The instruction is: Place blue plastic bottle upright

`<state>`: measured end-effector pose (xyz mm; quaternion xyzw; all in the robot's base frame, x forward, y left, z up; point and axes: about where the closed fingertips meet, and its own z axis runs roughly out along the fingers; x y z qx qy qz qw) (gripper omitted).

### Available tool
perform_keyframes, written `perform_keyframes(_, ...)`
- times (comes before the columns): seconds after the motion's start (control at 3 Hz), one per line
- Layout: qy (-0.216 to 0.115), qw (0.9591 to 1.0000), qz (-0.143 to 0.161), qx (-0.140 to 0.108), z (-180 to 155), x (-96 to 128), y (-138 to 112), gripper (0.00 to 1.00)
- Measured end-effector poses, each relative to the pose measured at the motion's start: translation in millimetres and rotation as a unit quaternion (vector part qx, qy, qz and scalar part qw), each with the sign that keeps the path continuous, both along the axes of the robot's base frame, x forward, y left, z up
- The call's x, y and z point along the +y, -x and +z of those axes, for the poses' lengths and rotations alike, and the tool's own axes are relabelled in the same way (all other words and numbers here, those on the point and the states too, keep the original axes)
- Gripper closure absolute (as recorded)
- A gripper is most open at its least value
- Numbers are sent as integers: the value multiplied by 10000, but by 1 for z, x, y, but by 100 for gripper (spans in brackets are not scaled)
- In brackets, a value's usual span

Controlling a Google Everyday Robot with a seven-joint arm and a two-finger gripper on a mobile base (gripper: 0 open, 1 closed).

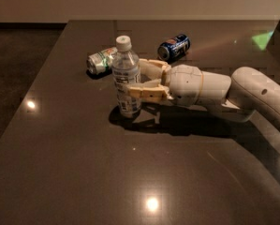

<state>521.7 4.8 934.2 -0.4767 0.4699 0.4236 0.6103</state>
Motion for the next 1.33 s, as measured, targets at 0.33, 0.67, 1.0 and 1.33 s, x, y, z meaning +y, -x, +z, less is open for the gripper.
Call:
perform_keyframes(0.33,4,10000,21,-4,1,2,1,42)
perform_keyframes(0.67,6,10000,42,-11,2,5,2,18)
perform_keyframes(1.0,7,10000,68,-18,3,8,3,0)
perform_keyframes(1.33,7,10000,69,-19,3,8,3,0)
